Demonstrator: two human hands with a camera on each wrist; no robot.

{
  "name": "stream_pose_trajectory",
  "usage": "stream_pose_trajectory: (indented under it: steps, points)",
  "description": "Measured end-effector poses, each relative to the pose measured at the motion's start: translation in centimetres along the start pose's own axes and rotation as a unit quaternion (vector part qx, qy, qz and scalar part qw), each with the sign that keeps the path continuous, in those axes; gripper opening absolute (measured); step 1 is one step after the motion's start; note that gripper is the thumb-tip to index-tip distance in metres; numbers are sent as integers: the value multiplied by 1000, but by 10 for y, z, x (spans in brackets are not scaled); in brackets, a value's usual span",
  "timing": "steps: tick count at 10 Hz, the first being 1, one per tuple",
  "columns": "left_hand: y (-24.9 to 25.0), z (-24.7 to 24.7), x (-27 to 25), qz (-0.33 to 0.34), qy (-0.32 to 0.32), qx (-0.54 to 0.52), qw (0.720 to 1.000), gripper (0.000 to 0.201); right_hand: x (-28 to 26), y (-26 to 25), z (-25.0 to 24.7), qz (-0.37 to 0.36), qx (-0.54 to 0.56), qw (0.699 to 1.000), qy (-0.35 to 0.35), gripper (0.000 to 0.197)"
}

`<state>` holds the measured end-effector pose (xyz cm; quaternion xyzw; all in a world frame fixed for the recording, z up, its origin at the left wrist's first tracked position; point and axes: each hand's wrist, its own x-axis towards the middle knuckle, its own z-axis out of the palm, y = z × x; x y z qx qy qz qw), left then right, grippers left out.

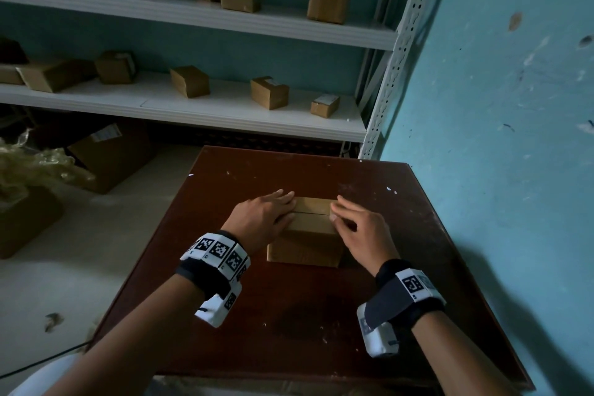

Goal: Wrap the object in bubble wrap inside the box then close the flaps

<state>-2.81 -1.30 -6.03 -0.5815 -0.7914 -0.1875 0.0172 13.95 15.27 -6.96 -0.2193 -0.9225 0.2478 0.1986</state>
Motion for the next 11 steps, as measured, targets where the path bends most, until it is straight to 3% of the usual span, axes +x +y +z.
stream_pose_trajectory:
  steps: [6,8,10,11]
  points:
    - [7,-3,-4,-19,-2,2,1000,40,-3,-8,-3,18,12,1000,-1,35]
    - [27,-30,2,-35,-60,92,993,38,-2,-26,-17,20,-98,994,-39,34]
    - [42,-58,5,-88,-133,94,983,39,1,-51,-45,23,-172,980,-100,31]
    - [47,-82,16,-82,-145,126,978,37,10,-66,-71,20,-193,976,-93,29]
